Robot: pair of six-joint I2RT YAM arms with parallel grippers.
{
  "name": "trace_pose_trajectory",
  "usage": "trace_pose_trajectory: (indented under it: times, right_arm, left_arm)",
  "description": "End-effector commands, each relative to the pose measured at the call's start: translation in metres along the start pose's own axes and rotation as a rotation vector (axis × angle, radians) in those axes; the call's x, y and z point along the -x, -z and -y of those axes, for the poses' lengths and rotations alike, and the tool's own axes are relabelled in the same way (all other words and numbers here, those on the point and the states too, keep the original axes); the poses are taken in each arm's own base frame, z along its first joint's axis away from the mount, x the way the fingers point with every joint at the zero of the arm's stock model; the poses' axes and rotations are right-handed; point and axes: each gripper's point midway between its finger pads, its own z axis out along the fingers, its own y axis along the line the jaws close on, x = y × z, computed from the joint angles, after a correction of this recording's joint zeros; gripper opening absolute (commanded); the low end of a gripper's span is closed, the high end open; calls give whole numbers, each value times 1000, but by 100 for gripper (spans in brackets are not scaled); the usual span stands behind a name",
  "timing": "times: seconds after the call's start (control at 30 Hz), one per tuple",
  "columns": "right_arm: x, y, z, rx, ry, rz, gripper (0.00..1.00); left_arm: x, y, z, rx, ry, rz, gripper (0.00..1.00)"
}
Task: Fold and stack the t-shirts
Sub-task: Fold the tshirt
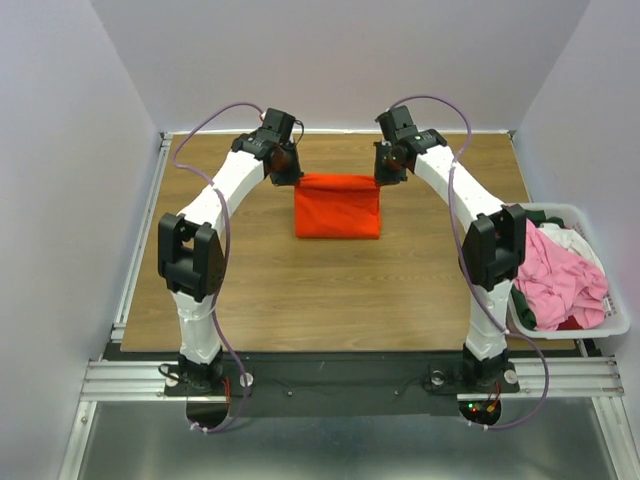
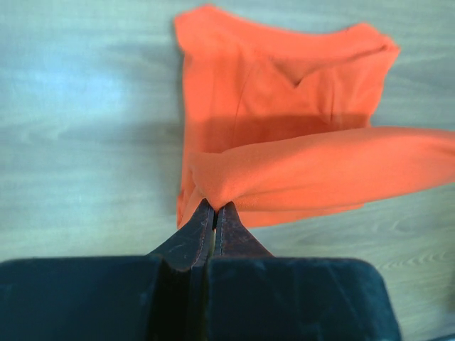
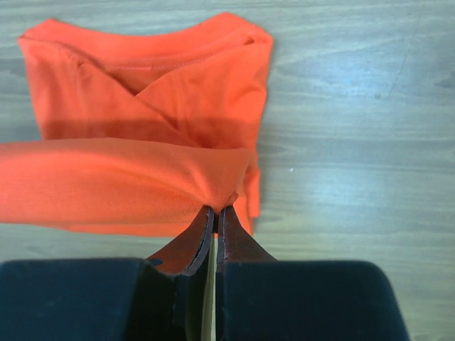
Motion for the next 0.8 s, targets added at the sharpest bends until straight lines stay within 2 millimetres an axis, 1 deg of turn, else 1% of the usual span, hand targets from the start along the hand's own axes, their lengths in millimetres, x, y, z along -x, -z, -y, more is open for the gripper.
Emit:
trace_pose_trajectory:
  times: [0.0, 0.03, 0.1, 0.13, 0.17, 0.23, 0.27, 0.3, 0.33, 0.37, 0.4, 0.43, 0.57, 0.63, 0.7, 0.73, 0.77]
  right_arm:
    - [23, -7, 20, -42, 6, 34, 1]
    - [27, -15, 21, -43, 5, 33, 1]
    - [28, -23, 21, -41, 0, 26, 1]
    - [29, -30, 21, -38, 0, 18, 1]
    - [28, -35, 20, -35, -1, 12, 1]
    - [26, -42, 20, -31, 0, -1, 1]
    - [26, -46, 19, -29, -2, -3, 1]
    - [23, -53, 20, -32, 1, -15, 1]
    - [23, -57, 20, -34, 0, -16, 1]
    - [23, -59, 21, -38, -1, -18, 1]
    - [20, -66, 22, -43, -2, -27, 1]
    - [20, -69, 23, -46, -4, -28, 1]
    - [26, -79, 30, -61, -37, -19, 5]
    - [27, -84, 33, -58, -59, -22, 5]
    - [28, -87, 34, -48, -78, -28, 2]
    - [27, -87, 36, -49, -82, -29, 2]
    - [27, -87, 35, -48, -83, -31, 1]
  left_arm:
    - [34, -2, -13, 36, -42, 68, 1]
    - [33, -11, -15, 40, -49, 57, 1]
    - [37, -18, -18, 45, -46, 56, 2]
    - [40, -22, -16, 41, -45, 63, 3]
    - [38, -32, -20, 49, -44, 52, 4]
    - [37, -41, -16, 10, -38, 36, 5]
    - [33, -50, -18, 10, -40, 18, 5]
    - [35, -53, -17, 3, -43, 21, 6]
    - [34, -60, -20, 9, -41, 15, 8]
    - [35, -63, -20, 9, -39, 19, 11]
    - [37, -65, -20, 5, -38, 25, 14]
    - [38, -69, -22, 5, -33, 29, 21]
    - [50, -78, -21, -22, -27, 71, 31]
    - [58, -79, -17, -39, -30, 96, 32]
    - [63, -80, -15, -49, -44, 110, 32]
    - [64, -82, -14, -53, -49, 110, 31]
    - [64, -82, -13, -58, -54, 110, 28]
